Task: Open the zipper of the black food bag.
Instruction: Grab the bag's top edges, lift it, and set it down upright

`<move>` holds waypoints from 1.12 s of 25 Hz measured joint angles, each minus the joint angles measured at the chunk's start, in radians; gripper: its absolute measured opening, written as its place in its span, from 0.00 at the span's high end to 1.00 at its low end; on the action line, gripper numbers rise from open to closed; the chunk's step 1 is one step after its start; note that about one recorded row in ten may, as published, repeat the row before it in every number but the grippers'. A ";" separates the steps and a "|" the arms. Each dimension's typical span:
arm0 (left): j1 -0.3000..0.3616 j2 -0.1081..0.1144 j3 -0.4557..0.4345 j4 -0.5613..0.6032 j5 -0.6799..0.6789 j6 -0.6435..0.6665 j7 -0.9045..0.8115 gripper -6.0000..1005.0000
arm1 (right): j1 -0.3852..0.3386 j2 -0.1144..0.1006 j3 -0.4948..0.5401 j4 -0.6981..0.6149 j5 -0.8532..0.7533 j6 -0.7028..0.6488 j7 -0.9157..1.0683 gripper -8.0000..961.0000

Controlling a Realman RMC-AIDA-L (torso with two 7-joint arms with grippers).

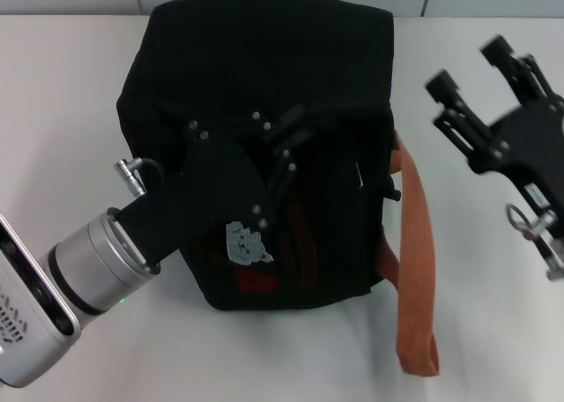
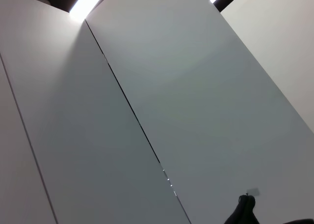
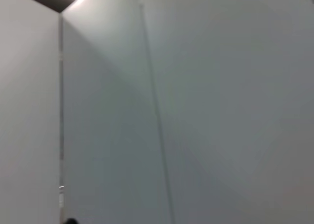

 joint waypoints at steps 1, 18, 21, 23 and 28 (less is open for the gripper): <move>0.000 0.000 0.000 0.000 0.000 0.000 0.000 0.91 | 0.015 0.000 -0.003 0.006 -0.003 0.009 -0.008 0.13; -0.004 0.000 -0.003 -0.001 0.000 -0.003 0.002 0.91 | -0.152 -0.003 -0.047 0.025 -0.062 0.032 -0.289 0.13; -0.008 0.000 0.000 -0.002 0.000 -0.008 0.002 0.91 | -0.145 -0.003 -0.045 0.054 -0.057 0.032 -0.368 0.13; -0.007 0.000 0.000 -0.002 0.000 -0.009 0.002 0.91 | -0.111 -0.002 -0.021 0.113 -0.054 0.077 -0.496 0.13; -0.002 0.000 0.000 -0.002 0.000 -0.003 0.002 0.91 | -0.062 -0.001 0.038 0.190 -0.056 0.148 -0.687 0.13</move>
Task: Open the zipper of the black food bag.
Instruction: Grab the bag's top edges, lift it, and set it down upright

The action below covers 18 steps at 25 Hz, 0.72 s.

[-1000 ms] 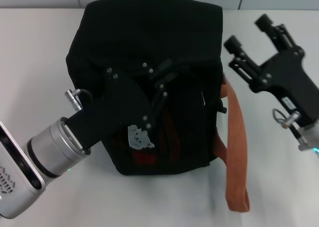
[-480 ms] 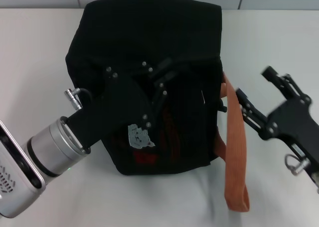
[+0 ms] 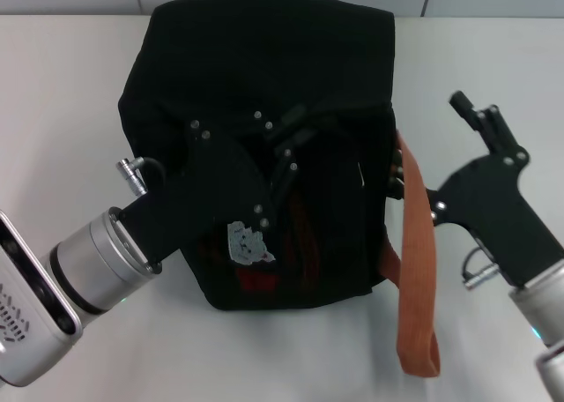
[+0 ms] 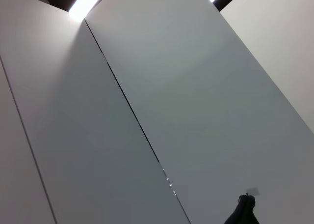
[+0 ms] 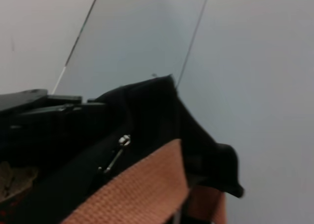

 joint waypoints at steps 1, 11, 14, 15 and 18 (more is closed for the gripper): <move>0.000 0.000 0.000 0.000 0.000 0.000 0.000 0.91 | 0.000 0.000 0.000 0.000 0.000 0.000 0.000 0.13; 0.001 0.000 0.000 0.001 0.000 0.002 0.000 0.91 | 0.017 0.000 0.002 0.018 -0.064 0.019 -0.011 0.13; 0.001 0.000 0.000 0.000 0.000 0.002 0.000 0.91 | 0.024 0.000 0.005 0.025 -0.065 0.023 -0.012 0.13; -0.001 0.000 -0.001 0.000 0.000 0.002 0.000 0.91 | 0.027 0.000 0.009 0.030 -0.063 0.029 -0.017 0.13; -0.002 0.000 0.000 0.000 0.000 0.002 0.000 0.91 | 0.032 0.001 0.031 0.034 -0.063 0.043 -0.019 0.13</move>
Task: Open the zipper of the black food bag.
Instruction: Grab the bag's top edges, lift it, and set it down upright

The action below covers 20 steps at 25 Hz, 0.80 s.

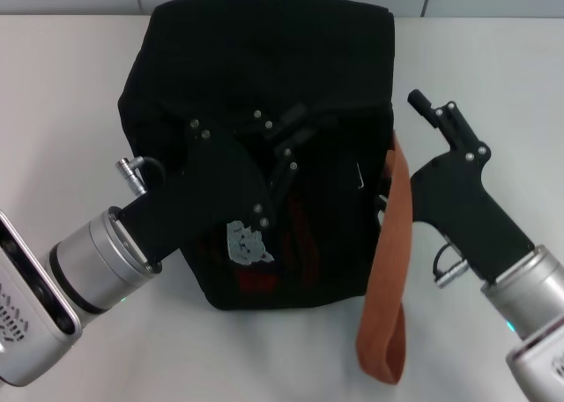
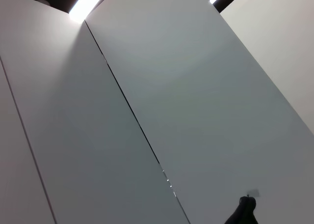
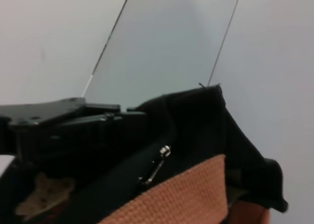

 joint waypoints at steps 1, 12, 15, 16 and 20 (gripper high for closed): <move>0.000 0.000 0.000 0.000 0.000 0.000 0.000 0.91 | 0.003 0.000 0.018 0.001 0.000 0.009 0.000 0.13; 0.003 0.000 -0.002 0.000 0.000 0.002 0.000 0.91 | 0.027 0.000 0.078 0.009 -0.008 0.027 -0.007 0.13; 0.003 0.000 -0.005 0.000 0.000 0.002 0.000 0.91 | 0.032 0.000 0.074 0.012 -0.009 0.030 -0.016 0.13; 0.002 0.000 -0.006 0.000 0.000 0.002 0.000 0.91 | 0.032 0.000 0.072 0.012 -0.014 0.031 -0.018 0.13; 0.000 0.000 -0.006 0.001 0.000 0.002 0.000 0.91 | 0.025 0.000 0.076 0.013 -0.052 0.031 -0.037 0.13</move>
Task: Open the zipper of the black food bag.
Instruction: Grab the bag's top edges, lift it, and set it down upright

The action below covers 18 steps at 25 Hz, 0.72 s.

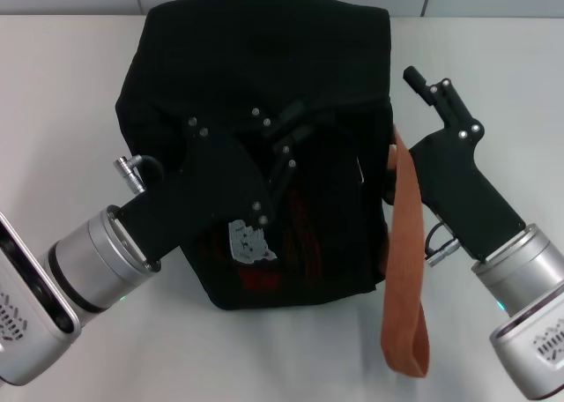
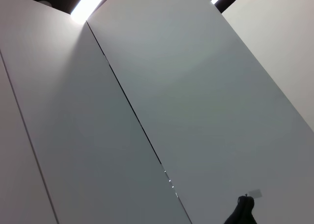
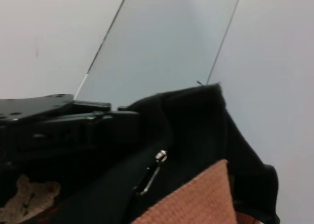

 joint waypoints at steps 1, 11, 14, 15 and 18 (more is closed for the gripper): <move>0.000 0.000 0.000 0.000 0.000 0.000 0.000 0.91 | -0.001 0.000 0.002 0.005 -0.004 0.000 -0.013 0.13; 0.002 0.000 0.002 -0.001 -0.001 0.000 0.000 0.91 | 0.002 0.000 -0.006 0.017 -0.011 -0.004 -0.034 0.24; 0.004 0.000 0.003 -0.001 -0.001 0.000 0.000 0.91 | 0.006 0.000 -0.007 0.017 -0.011 0.000 -0.043 0.29; 0.005 0.000 0.003 -0.001 0.000 0.000 0.000 0.91 | 0.007 0.000 -0.007 0.017 -0.011 0.001 -0.046 0.31; 0.007 0.000 0.003 -0.001 -0.001 0.000 0.000 0.91 | 0.015 0.000 -0.008 0.017 -0.011 0.009 -0.048 0.44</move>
